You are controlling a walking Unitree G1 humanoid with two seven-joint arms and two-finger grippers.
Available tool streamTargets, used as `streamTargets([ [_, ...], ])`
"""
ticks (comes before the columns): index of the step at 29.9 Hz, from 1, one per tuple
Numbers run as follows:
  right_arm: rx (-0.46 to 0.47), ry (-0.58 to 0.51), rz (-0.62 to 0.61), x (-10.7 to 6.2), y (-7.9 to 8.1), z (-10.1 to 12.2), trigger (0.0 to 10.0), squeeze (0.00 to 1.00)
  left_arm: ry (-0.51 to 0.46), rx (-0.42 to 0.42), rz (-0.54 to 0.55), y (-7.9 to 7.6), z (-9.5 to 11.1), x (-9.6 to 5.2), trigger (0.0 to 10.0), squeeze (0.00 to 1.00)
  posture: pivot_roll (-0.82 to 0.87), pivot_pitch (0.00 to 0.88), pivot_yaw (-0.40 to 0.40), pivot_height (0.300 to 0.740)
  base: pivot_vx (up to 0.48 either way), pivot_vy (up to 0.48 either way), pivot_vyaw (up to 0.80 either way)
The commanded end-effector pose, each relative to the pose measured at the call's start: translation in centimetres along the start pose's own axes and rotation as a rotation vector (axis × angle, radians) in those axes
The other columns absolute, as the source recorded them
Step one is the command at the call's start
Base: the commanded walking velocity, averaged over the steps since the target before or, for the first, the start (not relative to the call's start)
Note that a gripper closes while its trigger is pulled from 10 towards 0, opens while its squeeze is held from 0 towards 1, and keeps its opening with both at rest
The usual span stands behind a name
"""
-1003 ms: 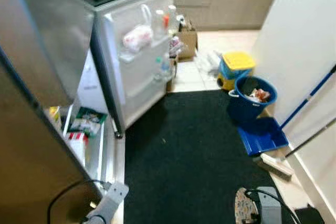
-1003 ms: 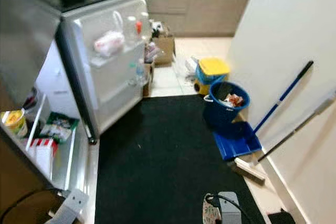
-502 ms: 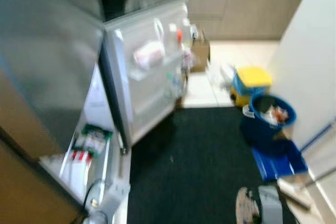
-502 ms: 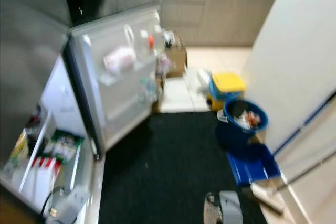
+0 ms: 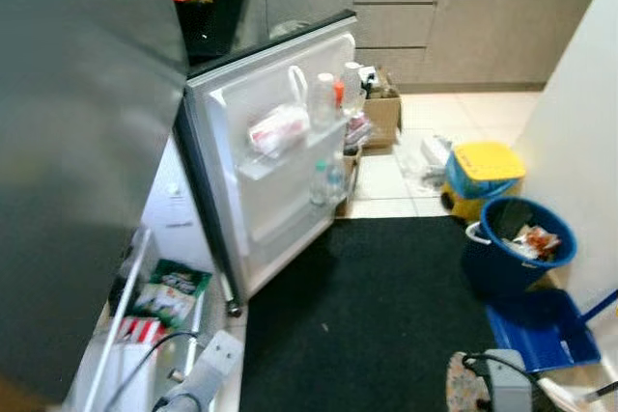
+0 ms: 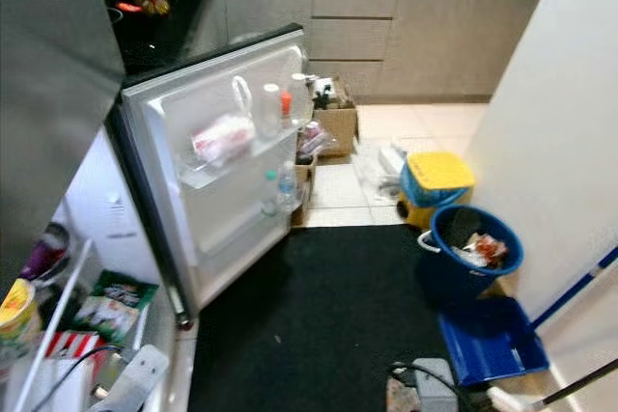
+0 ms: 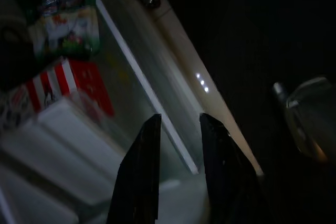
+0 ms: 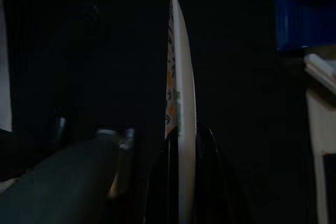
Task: Restocking fridge
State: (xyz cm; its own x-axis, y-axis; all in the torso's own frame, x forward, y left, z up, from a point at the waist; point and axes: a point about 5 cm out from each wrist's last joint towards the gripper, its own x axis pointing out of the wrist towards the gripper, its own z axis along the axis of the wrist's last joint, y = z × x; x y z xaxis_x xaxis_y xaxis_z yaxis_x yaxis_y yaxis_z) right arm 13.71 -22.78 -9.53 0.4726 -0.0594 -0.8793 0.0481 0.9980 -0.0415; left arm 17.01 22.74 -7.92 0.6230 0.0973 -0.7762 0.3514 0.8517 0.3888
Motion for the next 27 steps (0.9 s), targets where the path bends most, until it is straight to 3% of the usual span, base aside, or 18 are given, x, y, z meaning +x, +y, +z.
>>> streamTargets([
  [1,0.004,-0.008,-0.026,-0.13,-0.87,0.16,10.0,0.0,0.001,0.002,-0.002,0.01,0.04,0.02,10.0,0.3,0.03,0.0,-0.041,0.74,0.371,0.0,0.0],
  [27,0.006,-0.009,-0.026,-0.11,-0.79,0.2,10.0,0.0,-0.002,0.004,-0.004,-0.07,0.14,0.04,10.0,0.3,0.03,0.0,-0.04,0.74,0.369,0.0,0.0],
])
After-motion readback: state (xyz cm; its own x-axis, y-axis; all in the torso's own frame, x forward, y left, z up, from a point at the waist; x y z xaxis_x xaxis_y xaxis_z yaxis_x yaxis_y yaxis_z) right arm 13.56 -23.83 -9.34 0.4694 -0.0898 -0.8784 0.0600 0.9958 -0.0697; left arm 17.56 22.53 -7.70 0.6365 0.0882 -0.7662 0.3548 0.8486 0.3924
